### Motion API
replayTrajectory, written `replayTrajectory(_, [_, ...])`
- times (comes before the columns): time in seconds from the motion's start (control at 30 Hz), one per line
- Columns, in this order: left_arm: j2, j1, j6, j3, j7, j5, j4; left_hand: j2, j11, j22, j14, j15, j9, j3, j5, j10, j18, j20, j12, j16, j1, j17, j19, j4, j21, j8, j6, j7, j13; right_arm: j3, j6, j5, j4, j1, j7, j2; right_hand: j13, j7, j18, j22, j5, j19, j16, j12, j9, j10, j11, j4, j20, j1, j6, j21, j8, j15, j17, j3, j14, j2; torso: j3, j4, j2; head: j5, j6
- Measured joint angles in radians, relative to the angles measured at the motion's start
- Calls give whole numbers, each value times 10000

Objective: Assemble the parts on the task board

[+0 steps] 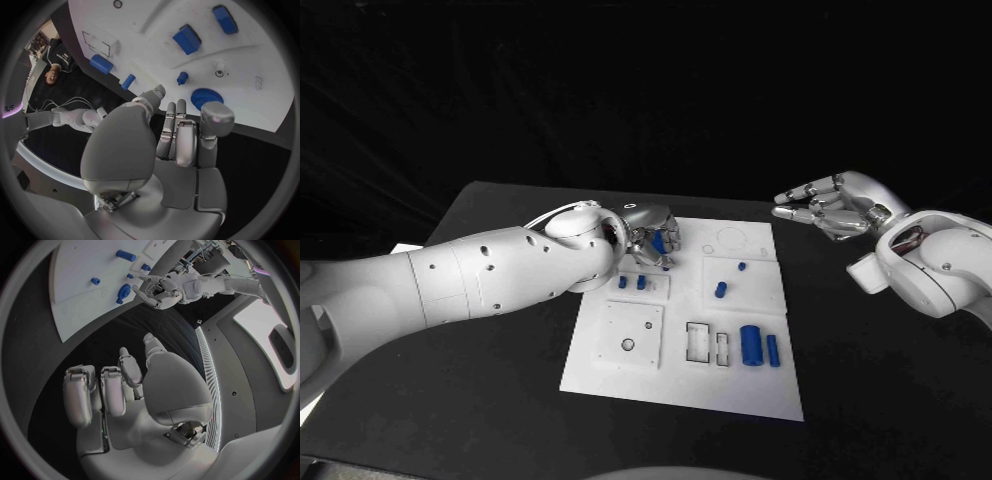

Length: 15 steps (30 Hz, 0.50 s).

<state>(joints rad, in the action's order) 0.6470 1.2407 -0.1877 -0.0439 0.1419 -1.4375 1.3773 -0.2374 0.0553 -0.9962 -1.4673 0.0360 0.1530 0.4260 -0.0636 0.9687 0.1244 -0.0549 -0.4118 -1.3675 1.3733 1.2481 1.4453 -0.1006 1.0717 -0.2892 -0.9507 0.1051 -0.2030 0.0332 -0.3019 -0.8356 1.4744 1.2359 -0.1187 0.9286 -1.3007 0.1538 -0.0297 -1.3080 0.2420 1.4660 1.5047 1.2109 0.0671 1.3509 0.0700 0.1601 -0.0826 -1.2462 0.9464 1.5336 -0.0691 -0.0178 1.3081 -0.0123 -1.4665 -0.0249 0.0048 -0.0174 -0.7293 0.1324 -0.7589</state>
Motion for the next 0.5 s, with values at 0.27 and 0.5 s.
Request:
replayTrajectory(0.27, [-169,-14,451,-9,311,-467,-238,0,0,137,0,0,-64,-57,-1,0,0,0,111,0,0,-78,0,-2,-69,77,-60,17,126,0,10,3,6,-4,-3,-3,0,0,0,1,0,0,0,0,0,0,0,-1,0,0,0,0,0,0,0,0,0,0,-7,-6,-2,-23,-32])
replayTrajectory(0.5, [-249,-39,772,-15,521,-653,-376,84,15,113,0,0,-116,-57,-1,164,2,-21,174,0,83,-97,91,-2,-69,115,-181,38,227,0,17,5,11,-4,-5,-3,-1,0,0,2,0,0,0,0,0,0,0,-1,0,0,0,0,0,0,-1,1,0,0,-7,-15,-1,-35,-55])
